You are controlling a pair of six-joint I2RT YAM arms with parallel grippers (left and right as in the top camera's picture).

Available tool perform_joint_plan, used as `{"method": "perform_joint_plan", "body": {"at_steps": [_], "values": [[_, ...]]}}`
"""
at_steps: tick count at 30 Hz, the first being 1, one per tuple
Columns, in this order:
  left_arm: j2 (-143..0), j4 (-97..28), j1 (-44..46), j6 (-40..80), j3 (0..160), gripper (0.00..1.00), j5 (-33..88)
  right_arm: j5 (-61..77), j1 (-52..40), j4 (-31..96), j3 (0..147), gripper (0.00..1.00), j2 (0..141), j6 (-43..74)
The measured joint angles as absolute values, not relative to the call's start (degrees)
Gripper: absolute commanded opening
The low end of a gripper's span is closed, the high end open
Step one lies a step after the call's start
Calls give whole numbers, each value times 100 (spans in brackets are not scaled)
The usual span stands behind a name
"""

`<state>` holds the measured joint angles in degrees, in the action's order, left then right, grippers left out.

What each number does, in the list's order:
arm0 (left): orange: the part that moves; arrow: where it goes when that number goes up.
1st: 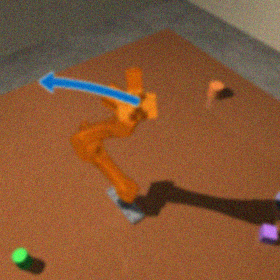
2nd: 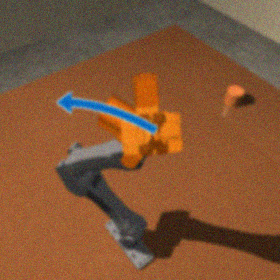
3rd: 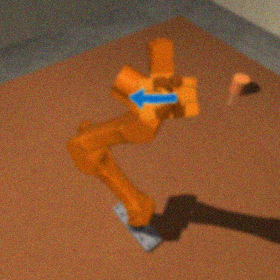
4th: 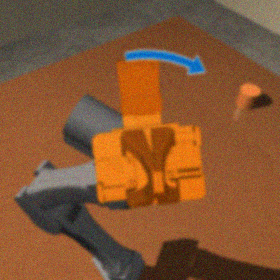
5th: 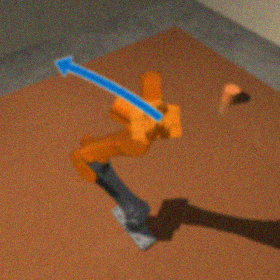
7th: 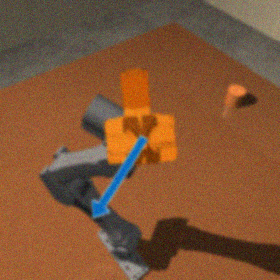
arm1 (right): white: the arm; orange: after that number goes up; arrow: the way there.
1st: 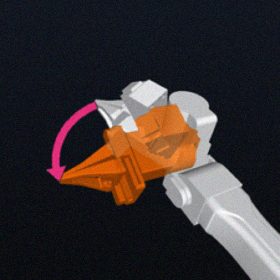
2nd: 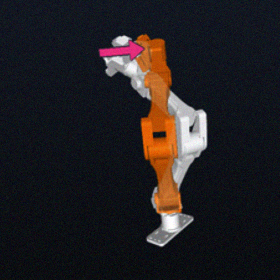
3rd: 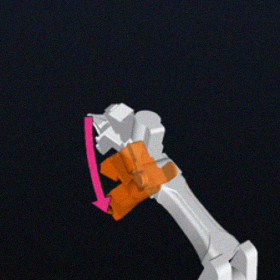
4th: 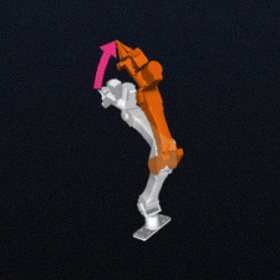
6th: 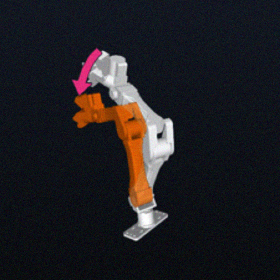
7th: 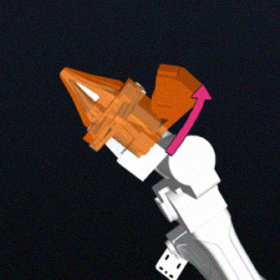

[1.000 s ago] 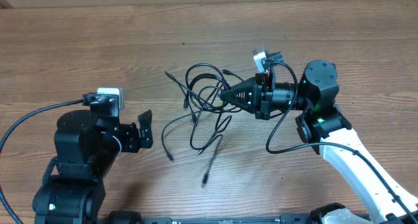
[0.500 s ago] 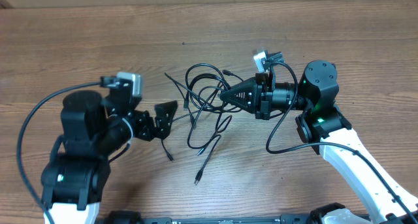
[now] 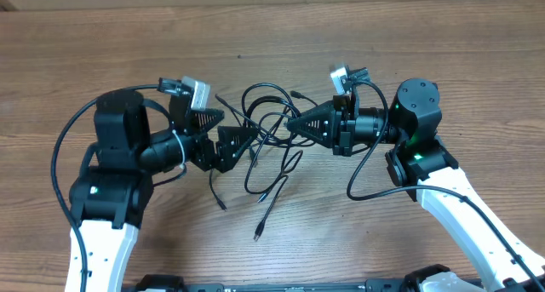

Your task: Untangle cables

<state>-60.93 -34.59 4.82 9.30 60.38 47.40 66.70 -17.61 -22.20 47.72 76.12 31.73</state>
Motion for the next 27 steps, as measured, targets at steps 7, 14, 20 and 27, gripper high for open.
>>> {"method": "perform_joint_plan", "body": {"at_steps": [7,14,20,27], "values": [[-6517,-3199,482,947,6038,80,5192,6718,-1761,-2196,4772,4,7612,3170],[-6619,-3072,482,965,6038,61,5349,6755,-1767,-2185,4772,4,7612,3170],[-6619,-2974,482,1009,6038,44,5586,6757,-1767,-2187,4772,4,7612,3173],[-6619,-2950,482,1020,6038,27,5730,6757,-1767,-2187,4772,4,7612,3168]]}}
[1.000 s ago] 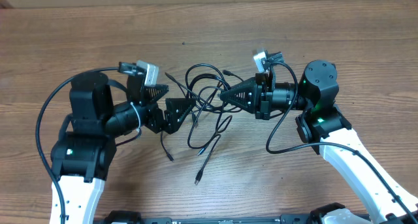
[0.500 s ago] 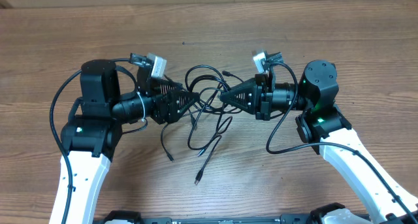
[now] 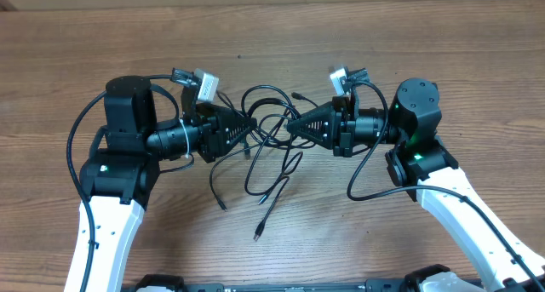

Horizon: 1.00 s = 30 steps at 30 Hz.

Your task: Untangle cables

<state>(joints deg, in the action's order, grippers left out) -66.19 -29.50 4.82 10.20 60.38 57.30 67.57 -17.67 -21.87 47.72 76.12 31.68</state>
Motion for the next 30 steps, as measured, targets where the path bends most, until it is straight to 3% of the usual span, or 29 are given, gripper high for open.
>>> {"method": "perform_joint_plan", "body": {"at_steps": [3,11,17,21,23,25,26,27,30], "values": [[-6619,-2950,482,1017,6038,31,5749,6757,-1769,-2185,4772,4,7612,3170],[-6619,-2950,482,1020,6038,59,5752,6755,-1772,-2189,4772,4,7612,3168],[-6619,-2950,482,1017,6038,61,5749,6753,-1920,-2187,4772,4,7612,3168],[-6619,-2950,482,1013,6038,51,5749,6753,-2018,-2187,4772,4,7612,3170],[-6619,-2950,482,1024,6038,40,5749,6753,-2025,-2185,4772,4,7612,3170],[-6619,-2950,482,1022,6038,27,5771,6751,-2027,-2185,4772,4,7612,3170],[-6619,-2947,482,1011,6038,13,5784,6753,-2027,-2185,4772,4,7612,3170],[-6619,-2945,482,1009,6038,4,5793,6751,-2025,-2185,4772,4,7612,3173],[-6619,-2947,473,1017,6038,4,5811,6746,-2025,-2180,4772,4,7612,3170]]}}
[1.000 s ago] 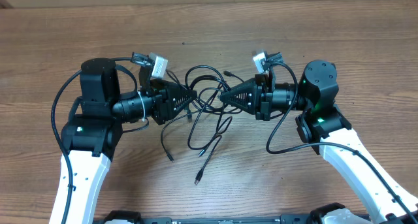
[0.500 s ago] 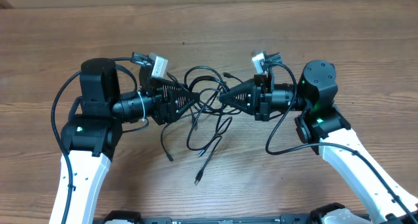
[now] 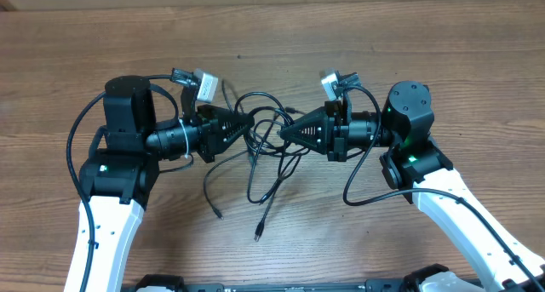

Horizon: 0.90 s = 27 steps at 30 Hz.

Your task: Untangle cables

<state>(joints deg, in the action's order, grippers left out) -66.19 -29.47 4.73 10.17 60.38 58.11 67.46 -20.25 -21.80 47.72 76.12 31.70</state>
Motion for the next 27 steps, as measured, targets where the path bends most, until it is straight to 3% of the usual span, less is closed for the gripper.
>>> {"method": "perform_joint_plan", "body": {"at_steps": [8,9,11,12,13,14,16,18,27], "values": [[-6619,-2950,473,1017,6038,4,5815,6746,-2025,-2185,4772,4,7612,3170],[-6619,-2950,473,1020,6038,4,5815,6746,-2025,-2187,4772,8,7612,3170],[-6619,-2950,473,1017,6038,4,5815,6748,-2025,-2189,4772,31,7612,3164],[-6619,-2950,473,1017,6038,4,5811,6755,-2025,-2191,4772,50,7612,3153],[-6619,-2954,473,1020,6038,4,5808,6759,-2027,-2198,4772,58,7612,3138],[-6619,-2952,473,1017,6038,4,5800,6764,-2029,-2191,4775,75,7612,3168],[-6622,-2950,473,1017,6038,4,5782,6775,-2029,-2178,4775,87,7612,3177],[-6630,-2954,473,1017,6038,4,5771,6770,-2029,-2180,4775,93,7612,3170],[-6630,-2954,473,1061,6038,4,5505,6772,-2029,-2145,4775,100,7614,3148]]}}
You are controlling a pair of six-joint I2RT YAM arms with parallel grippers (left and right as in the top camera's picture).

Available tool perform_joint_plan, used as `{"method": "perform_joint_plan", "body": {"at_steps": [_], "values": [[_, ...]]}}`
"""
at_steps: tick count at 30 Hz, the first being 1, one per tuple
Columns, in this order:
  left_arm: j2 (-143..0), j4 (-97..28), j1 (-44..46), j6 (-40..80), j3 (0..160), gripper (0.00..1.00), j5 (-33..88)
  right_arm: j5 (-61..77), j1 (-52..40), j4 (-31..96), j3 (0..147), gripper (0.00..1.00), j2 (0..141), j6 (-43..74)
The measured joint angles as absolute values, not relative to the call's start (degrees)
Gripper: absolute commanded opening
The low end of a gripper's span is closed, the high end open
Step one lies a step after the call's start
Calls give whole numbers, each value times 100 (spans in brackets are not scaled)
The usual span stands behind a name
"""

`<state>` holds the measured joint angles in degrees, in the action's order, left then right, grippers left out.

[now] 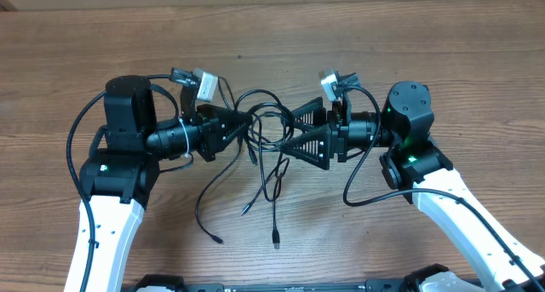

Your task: Untangle cables

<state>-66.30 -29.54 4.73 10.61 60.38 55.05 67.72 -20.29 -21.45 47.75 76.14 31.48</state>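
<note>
A tangle of thin black cables (266, 134) lies at mid-table between my two grippers. Loose ends trail toward the front edge, with plugs at the left (217, 239), middle (244, 211) and right (275, 239). My left gripper (250, 121) points right and is shut on a strand at the left side of the tangle. Facing it, my right gripper (288, 132) stands open, its two fingers spread on either side of the strands at the tangle's right edge.
The wooden table (426, 37) carries nothing else besides the arms. Each arm's own thick black cable loops beside it, at the left (72, 143) and at the right (358, 177).
My right gripper has opened; it was shut on the cables. The loose ends now hang further toward the front edge. My left gripper has stayed in place, still shut.
At first my left gripper was open, low at the tangle's left, while my right was shut on its right side. Then the left was shut on a strand higher up. The right then shifted left, bunching the cables, and is now open.
</note>
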Motion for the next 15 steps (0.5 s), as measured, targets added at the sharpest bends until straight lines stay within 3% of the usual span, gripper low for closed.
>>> {"method": "perform_joint_plan", "body": {"at_steps": [15], "values": [[-6630,-3356,473,2043,6038,4,3682,6576,-2029,-1146,4775,100,7612,3153]]}}
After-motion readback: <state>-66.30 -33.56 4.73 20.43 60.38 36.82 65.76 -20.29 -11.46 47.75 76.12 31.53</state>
